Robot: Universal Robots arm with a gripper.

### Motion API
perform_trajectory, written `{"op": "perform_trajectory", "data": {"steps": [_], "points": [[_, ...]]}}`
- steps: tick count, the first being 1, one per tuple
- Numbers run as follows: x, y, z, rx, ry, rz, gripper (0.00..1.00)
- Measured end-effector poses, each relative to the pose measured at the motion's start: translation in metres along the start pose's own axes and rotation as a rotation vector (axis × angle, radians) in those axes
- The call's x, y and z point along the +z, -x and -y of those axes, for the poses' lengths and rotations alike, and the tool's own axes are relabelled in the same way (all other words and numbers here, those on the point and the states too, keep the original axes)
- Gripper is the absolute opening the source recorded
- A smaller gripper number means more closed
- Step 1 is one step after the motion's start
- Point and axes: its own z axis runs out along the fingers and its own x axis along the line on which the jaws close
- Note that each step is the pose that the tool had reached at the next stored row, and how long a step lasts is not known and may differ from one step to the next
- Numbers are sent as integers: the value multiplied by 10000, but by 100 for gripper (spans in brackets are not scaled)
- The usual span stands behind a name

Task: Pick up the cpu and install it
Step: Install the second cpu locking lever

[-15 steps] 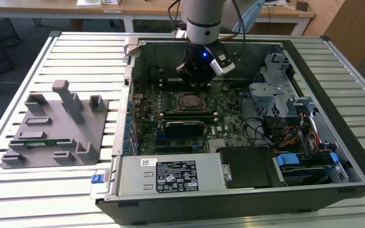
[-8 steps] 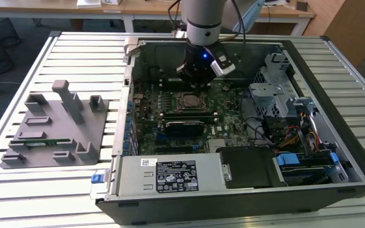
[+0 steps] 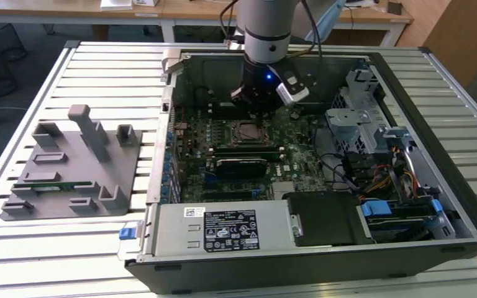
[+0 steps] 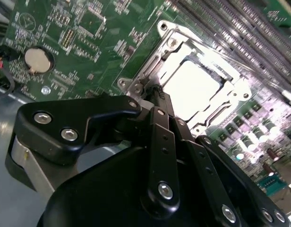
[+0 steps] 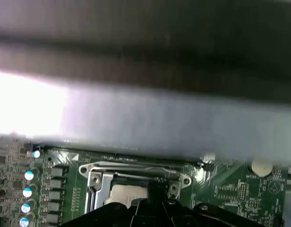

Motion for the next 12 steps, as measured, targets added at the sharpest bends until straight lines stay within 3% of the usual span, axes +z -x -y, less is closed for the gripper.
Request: {"op": "perform_trajectory", "data": {"steps": [5,12], "points": [[-24,-3,38,2,27,2,11],[-273,4,41,1,31,-36,11]]}}
